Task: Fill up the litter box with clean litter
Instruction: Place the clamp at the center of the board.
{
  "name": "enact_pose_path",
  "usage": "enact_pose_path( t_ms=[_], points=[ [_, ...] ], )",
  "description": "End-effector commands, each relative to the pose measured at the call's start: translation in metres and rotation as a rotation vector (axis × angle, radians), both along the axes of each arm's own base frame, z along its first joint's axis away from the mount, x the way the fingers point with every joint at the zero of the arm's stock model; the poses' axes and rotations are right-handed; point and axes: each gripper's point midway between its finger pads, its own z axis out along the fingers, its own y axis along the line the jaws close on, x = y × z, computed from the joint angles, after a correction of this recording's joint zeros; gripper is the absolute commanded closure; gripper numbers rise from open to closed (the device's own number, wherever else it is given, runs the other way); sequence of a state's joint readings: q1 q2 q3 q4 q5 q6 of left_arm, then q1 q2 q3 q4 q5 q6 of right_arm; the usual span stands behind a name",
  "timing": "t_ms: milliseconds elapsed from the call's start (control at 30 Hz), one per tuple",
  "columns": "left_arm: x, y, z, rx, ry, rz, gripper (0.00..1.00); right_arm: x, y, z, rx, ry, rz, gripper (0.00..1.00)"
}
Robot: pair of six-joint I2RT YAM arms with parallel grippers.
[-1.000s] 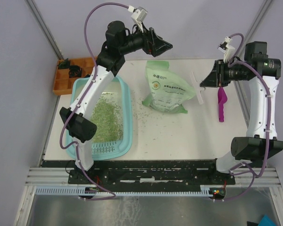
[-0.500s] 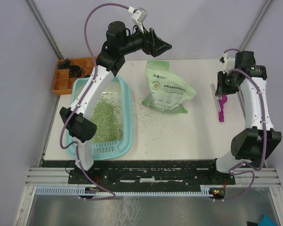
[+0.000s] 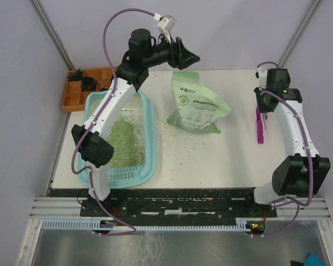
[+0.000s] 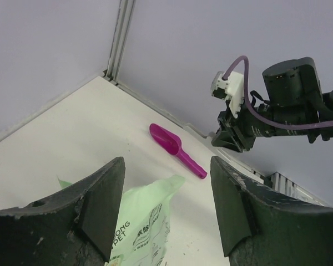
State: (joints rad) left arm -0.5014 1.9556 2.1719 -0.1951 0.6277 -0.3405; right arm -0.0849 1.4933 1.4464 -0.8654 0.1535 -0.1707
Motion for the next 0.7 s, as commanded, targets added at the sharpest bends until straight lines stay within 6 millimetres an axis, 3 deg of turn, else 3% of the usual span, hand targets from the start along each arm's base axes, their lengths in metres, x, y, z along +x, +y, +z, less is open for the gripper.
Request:
enact_pose_path(
  t_ms=[0,333,667],
  points=[
    [-0.005,0.006,0.013,0.015,-0.084,0.015,0.31,0.014,0.0,-0.008,-0.012,-0.027,0.01,0.98],
    [-0.011,0.012,0.004,0.035,-0.08,0.024,0.3,0.032,0.023,-0.068,0.146,0.105,0.007,0.98],
    [-0.015,0.02,-0.005,0.052,-0.072,0.056,0.3,0.044,0.009,-0.111,0.087,0.173,-0.04,0.98]
  ],
)
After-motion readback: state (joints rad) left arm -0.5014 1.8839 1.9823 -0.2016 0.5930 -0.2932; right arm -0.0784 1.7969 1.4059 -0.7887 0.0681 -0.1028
